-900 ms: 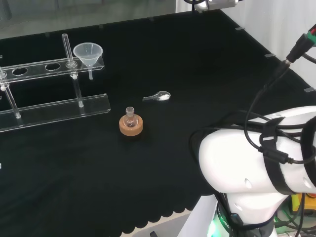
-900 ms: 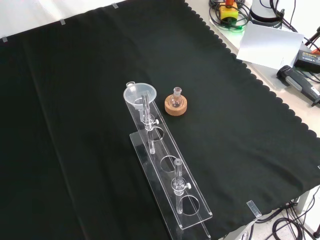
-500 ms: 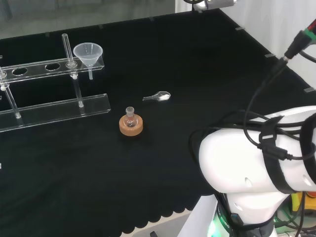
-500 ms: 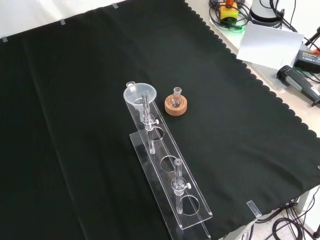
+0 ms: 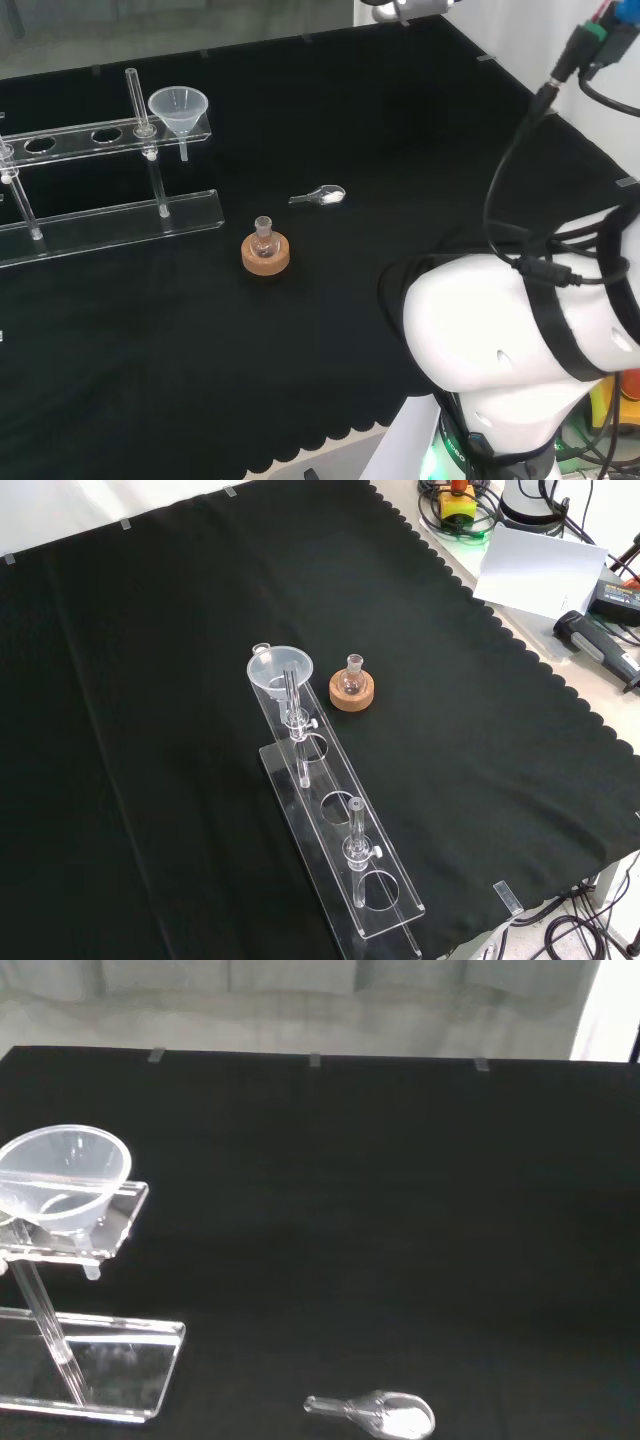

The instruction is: Pick up the funnel from the transparent funnel stand.

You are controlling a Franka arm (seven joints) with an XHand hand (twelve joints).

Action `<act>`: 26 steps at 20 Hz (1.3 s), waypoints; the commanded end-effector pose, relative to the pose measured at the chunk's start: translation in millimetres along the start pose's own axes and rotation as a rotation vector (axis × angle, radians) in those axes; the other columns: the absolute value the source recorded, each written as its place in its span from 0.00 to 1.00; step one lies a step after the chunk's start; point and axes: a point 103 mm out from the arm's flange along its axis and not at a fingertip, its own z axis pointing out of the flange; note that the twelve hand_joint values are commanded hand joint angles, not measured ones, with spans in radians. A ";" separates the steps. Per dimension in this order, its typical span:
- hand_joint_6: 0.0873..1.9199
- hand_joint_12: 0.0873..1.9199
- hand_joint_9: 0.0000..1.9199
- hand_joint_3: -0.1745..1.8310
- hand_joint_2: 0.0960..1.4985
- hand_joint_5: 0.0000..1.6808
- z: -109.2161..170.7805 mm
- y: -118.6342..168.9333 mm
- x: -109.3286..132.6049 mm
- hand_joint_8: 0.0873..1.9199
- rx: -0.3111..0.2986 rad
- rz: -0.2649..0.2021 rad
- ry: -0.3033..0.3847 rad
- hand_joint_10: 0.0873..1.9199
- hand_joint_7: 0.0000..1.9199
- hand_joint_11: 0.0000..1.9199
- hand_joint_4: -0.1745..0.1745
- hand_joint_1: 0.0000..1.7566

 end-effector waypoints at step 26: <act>0.00 0.00 0.00 0.12 0.37 0.00 83.3 147.3 125.1 0.00 -0.101 -0.035 0.160 0.00 0.00 0.01 0.62 0.13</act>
